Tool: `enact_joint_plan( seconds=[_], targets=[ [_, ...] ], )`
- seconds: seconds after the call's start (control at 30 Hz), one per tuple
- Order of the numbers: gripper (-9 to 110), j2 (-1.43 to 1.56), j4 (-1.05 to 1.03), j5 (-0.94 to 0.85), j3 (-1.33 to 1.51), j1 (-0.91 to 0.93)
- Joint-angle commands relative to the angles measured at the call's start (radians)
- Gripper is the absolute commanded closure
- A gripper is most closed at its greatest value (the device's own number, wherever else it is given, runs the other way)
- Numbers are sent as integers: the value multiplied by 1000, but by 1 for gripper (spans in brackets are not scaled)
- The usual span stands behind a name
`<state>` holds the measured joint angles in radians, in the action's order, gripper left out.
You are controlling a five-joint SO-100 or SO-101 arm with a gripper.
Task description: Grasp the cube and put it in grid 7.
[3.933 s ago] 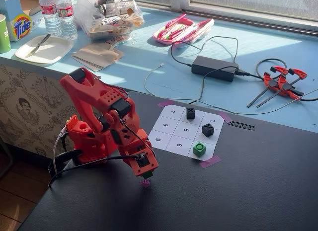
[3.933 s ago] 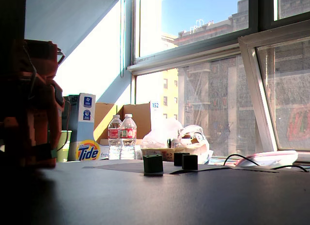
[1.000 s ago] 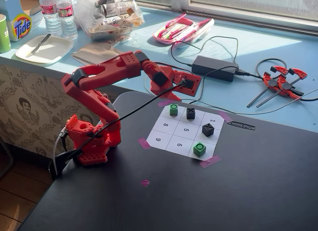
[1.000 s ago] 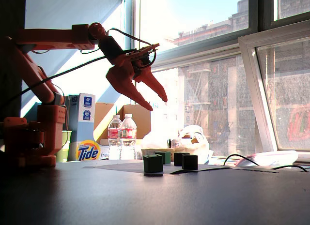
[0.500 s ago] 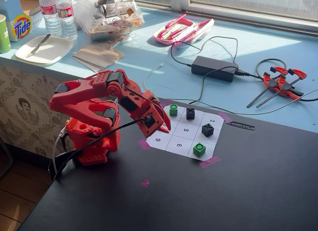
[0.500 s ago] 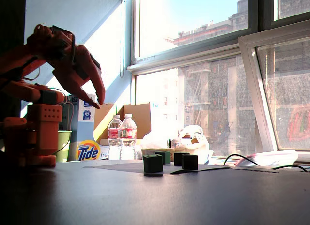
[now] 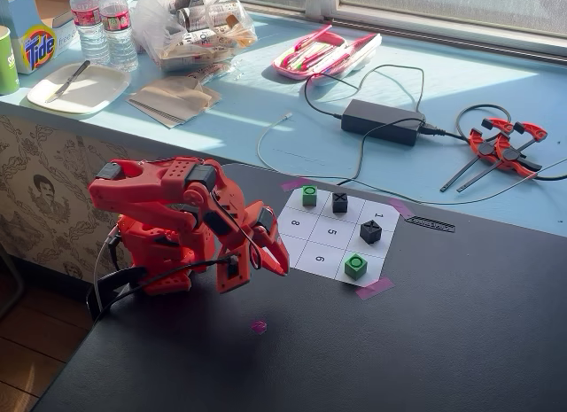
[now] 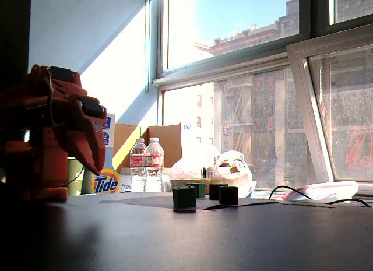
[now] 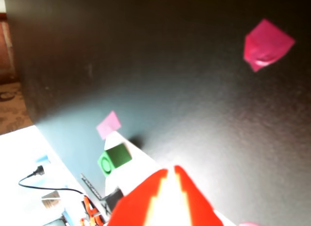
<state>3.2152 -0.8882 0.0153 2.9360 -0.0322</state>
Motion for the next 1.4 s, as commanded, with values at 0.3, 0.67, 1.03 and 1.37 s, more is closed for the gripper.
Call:
enact_joint_plan(
  seconds=[0.3, 0.67, 1.03, 1.37],
  targets=[
    [101, 89, 103, 12, 190, 6],
    [101, 87, 103, 12, 192, 8],
    [101, 87, 103, 12, 193, 8],
    [101, 87, 103, 12, 193, 8]
  ],
)
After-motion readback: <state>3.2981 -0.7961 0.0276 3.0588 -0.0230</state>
